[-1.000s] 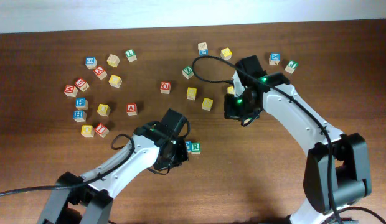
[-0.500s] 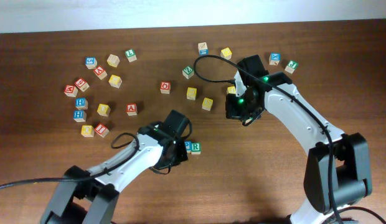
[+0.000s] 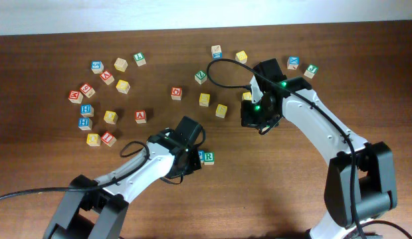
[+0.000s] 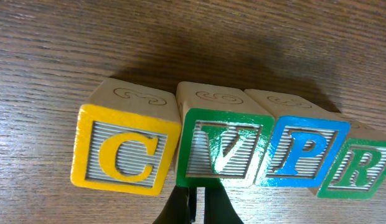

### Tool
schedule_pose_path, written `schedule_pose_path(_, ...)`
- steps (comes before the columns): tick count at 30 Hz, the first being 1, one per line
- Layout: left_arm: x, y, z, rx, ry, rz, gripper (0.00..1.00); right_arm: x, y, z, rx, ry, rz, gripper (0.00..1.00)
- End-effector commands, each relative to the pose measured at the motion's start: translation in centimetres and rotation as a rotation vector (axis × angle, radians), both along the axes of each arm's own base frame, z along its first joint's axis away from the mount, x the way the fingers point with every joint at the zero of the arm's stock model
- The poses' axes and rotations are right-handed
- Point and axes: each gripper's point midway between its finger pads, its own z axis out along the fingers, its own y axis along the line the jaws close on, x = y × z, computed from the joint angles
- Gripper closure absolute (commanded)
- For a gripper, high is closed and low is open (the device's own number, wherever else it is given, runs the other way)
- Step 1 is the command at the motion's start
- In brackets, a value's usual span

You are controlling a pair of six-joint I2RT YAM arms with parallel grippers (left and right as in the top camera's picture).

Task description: Spell out CVPR

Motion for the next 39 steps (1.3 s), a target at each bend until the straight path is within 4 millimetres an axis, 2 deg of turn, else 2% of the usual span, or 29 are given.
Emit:
schedule_pose_path(1, -0.3, 0.1, -0.3, 0.012, 0.004, -0.031, 1.00, -0.6, -0.2, -0.4, -0.013, 0.024, 0.010, 0.96)
schedule_pose_path(3, -0.2, 0.1, 0.2, 0.008, -0.002, -0.031, 1.00, -1.2, -0.1, -0.5, -0.016, 0.047, 0.015, 0.96)
schedule_pose_path(7, -0.1, 0.1, 2.6, 0.001, -0.024, -0.037, 1.00, -2.5, 1.0, -0.6, -0.027, 0.076, 0.051, 0.96)
schedule_pose_path(10, -1.6, 1.1, 3.2, 0.035, 0.025, -0.036, 1.00, -2.9, 1.7, -0.7, -0.036, 0.077, 0.058, 0.96)
schedule_pose_path(12, -2.2, 2.7, 2.9, 0.110, 0.044, -0.009, 1.00, -2.8, 1.8, -0.6, -0.034, 0.072, 0.056, 0.96)
schedule_pose_path(14, -1.6, 4.5, 2.9, 0.205, 0.003, 0.028, 1.00, -2.5, 1.8, -0.6, -0.032, 0.064, 0.053, 0.96)
schedule_pose_path(16, -0.6, 5.3, 3.1, 0.241, -0.039, 0.046, 1.00, -2.4, 1.8, -0.6, -0.030, 0.061, 0.053, 0.96)
schedule_pose_path(21, 1.0, 7.5, 2.9, 0.254, -0.055, 0.132, 1.00, -2.5, 1.8, -0.6, -0.030, 0.061, 0.054, 0.96)
schedule_pose_path(22, 1.2, 7.5, 2.7, 0.236, -0.045, 0.117, 1.00, -2.5, 1.8, -0.6, -0.030, 0.061, 0.054, 0.96)
schedule_pose_path(24, 0.9, 6.1, 2.1, 0.150, 0.001, 0.082, 1.00, -2.5, 1.8, -0.6, -0.030, 0.061, 0.054, 0.96)
schedule_pose_path(28, 0.3, 5.3, 1.1, 0.116, 0.057, 0.074, 1.00, -2.5, 1.8, -0.6, -0.030, 0.063, 0.054, 0.96)
schedule_pose_path(33, 0.1, 5.2, 0.4, 0.118, 0.082, 0.073, 1.00, -2.5, 1.8, -0.6, -0.031, 0.064, 0.054, 0.96)
schedule_pose_path(39, 0.9, 4.8, 0.4, 0.099, 0.047, 0.074, 1.00, -2.5, 1.8, -0.6, -0.030, 0.061, 0.054, 0.96)
